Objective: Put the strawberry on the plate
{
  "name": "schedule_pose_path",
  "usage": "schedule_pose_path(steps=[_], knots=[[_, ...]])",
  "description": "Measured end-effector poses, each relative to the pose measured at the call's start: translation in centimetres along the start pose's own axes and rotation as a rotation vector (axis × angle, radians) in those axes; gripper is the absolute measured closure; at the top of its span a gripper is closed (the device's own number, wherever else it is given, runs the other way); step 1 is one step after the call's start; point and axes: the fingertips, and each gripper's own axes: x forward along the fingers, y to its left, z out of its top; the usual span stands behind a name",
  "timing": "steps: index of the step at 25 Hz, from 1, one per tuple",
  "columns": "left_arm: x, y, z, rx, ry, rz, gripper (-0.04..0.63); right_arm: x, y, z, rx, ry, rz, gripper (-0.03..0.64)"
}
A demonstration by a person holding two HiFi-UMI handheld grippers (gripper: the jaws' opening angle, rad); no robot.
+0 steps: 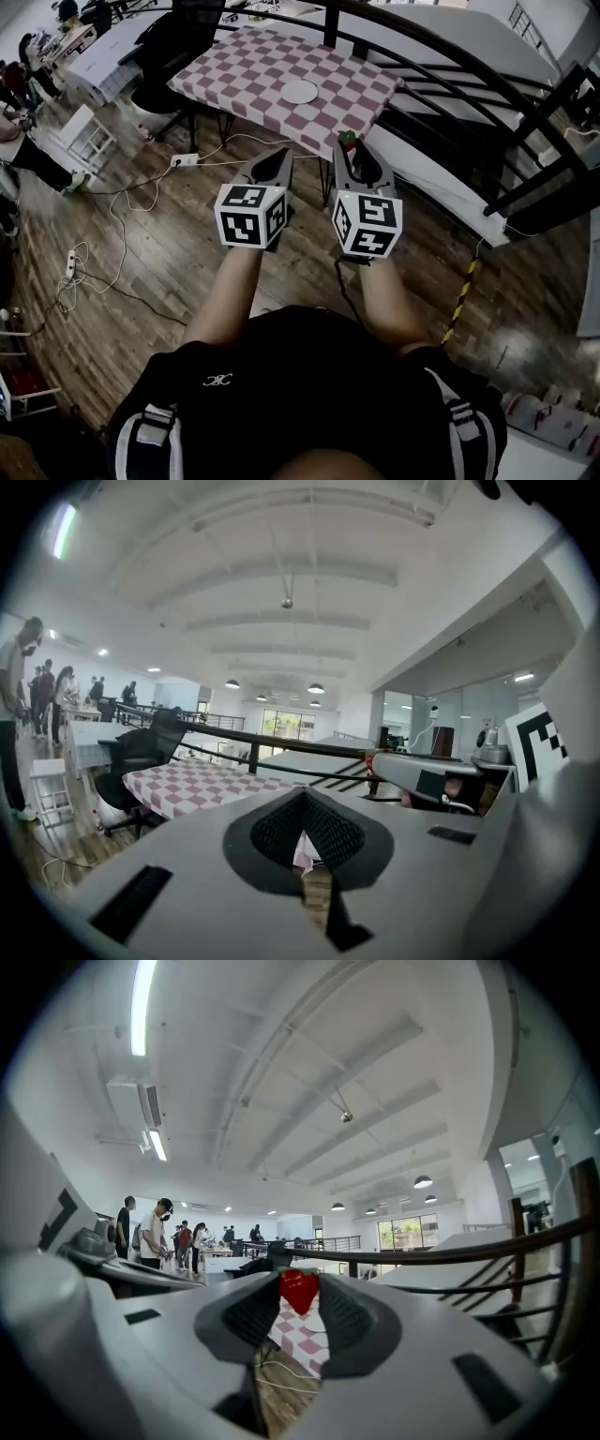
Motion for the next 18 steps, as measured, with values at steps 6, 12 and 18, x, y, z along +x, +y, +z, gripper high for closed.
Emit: schedule_pose_path(steps=[6,12,18], knots=[[1.3,-2.1,-0.9,0.008,0.015,0.02,0.604,-0.5,-1.8,-0.4,-0.006,0.0,0.042,0.48],[2.4,-3.7,-1.4,-0.005,0.01,0.047,0.604,-1.1,-3.6,-1.0,-0.011,0.001,0.077,0.48],[3.5,-3.1,-1.4,-0.01,0.012,0.059,0.604,0.2,-4.5,-1.9,0.018,0.01,0.093,0.48]])
